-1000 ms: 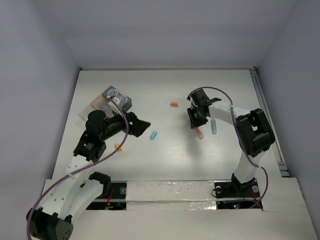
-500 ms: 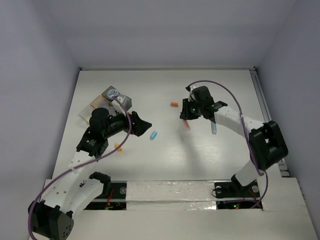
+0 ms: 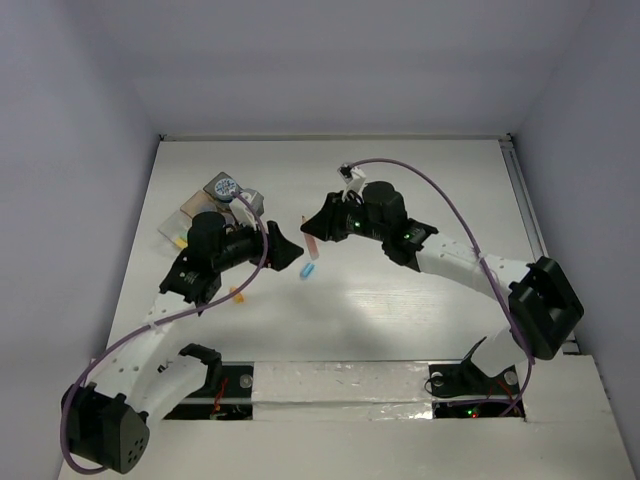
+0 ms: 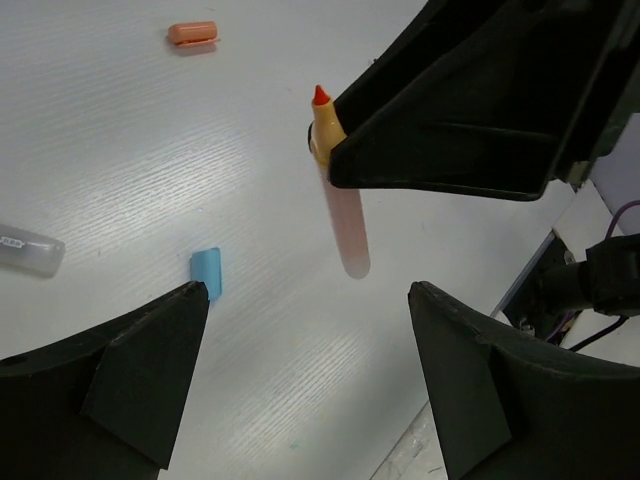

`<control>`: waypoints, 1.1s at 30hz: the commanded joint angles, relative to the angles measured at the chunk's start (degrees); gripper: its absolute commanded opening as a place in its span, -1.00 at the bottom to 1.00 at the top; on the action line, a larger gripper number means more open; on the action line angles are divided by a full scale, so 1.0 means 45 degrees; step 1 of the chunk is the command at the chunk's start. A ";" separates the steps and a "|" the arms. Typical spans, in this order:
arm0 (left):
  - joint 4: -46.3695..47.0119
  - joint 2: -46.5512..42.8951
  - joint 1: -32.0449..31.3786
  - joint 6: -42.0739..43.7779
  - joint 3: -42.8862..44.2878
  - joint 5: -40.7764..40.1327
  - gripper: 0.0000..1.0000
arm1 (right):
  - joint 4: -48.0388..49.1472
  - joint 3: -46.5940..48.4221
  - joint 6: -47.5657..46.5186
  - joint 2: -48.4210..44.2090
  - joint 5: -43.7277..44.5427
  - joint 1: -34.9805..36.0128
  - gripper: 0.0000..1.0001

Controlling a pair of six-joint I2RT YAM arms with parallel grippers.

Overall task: Sort the stationery into containers
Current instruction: Pick up the pen from the center of the board.

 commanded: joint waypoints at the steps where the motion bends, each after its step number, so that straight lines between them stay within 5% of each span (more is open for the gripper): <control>1: 0.0042 0.0081 -0.0050 0.0075 0.0568 -0.0349 0.56 | 0.1797 0.0489 0.0793 -0.0358 0.0033 0.0218 -0.73; 17: 0.0627 0.0452 -0.0050 -0.0355 0.0471 -0.0154 0.42 | 0.3712 0.0566 0.1965 0.0129 -0.0454 0.1117 -0.73; 23: 0.0589 0.0433 -0.0050 -0.0374 0.0529 -0.0486 -0.04 | 0.3888 0.0743 0.2063 0.0363 -0.0669 0.1391 -0.72; 29: 0.0393 0.0082 -0.0050 -0.0296 0.0627 -0.1168 -0.95 | 0.3752 0.0528 0.1907 0.0169 -0.0417 0.1508 -0.71; 33: 0.0315 -0.0309 -0.0050 -0.0199 0.0647 -0.1462 -1.00 | 0.3071 0.0177 0.1439 -0.0416 0.0520 0.1508 -0.67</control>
